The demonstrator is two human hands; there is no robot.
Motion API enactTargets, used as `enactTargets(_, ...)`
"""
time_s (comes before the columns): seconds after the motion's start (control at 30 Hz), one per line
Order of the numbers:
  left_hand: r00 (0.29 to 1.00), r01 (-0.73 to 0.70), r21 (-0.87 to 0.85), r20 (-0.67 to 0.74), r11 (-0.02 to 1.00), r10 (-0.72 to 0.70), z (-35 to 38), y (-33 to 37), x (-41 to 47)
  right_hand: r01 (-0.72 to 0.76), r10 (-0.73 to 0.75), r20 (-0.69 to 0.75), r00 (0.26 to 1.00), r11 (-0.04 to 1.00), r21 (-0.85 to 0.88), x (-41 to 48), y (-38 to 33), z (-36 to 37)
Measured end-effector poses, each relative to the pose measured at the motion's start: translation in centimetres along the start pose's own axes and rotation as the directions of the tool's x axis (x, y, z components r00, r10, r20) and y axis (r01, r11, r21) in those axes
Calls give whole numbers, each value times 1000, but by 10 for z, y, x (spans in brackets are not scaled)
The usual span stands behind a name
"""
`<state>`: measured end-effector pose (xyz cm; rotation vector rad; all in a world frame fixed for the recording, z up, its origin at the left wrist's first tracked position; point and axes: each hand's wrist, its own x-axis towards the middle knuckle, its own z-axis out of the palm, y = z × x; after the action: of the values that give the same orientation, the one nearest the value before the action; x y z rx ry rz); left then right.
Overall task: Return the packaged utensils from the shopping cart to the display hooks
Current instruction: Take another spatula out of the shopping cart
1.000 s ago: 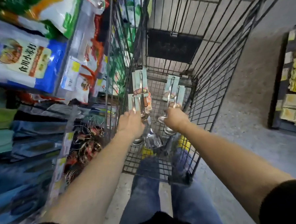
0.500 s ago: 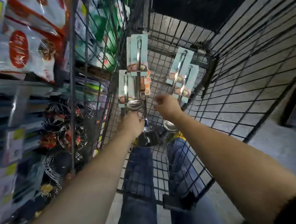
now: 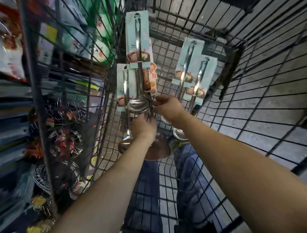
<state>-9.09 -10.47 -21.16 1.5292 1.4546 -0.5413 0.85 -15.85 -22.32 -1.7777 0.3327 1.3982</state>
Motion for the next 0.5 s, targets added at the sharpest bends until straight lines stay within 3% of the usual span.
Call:
enactTargets(0.13, 998, 61, -58, -25, 996, -63, 9, 0, 2, -7, 4, 18, 1000, 987, 158, 0, 6, 1)
enactTargets(0.27, 997, 79, -85, -9, 993, -80, 14, 2, -8, -46, 47, -6, 999, 990, 134, -12, 6, -11)
enactTargets(0.37, 995, 63, -168, 85, 984, -49, 17, 4, -29, -72, 81, -50, 995, 986, 152, -22, 10, -19)
enactTargets(0.5, 985, 77, -244, 171, 967, -36, 16, 9, -54, -116, 149, -88, 985, 945, 306, -38, 12, -37)
